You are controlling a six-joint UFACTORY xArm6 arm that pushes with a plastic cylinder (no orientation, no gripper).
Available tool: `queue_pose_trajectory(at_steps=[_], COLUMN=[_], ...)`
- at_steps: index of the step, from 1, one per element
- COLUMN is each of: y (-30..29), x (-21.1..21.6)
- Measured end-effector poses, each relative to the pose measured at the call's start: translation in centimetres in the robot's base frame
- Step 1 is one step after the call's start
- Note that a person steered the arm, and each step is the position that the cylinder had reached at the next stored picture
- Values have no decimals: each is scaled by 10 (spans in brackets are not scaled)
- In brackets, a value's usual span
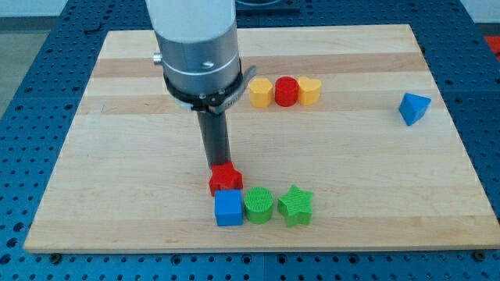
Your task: Slide the yellow hexagon towards the red star
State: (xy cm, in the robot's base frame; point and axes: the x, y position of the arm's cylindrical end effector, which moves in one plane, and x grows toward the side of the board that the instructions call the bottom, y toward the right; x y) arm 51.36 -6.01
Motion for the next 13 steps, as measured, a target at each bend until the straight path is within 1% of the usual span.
queue_pose_trajectory(at_steps=[1, 2, 3, 4, 5, 6, 7, 9, 12, 13], y=[-7, -16, -22, -10, 28, 76, 83, 55, 49, 42], x=[2, -25, -84, -151, -203, -205, -183, -155, -61, -44])
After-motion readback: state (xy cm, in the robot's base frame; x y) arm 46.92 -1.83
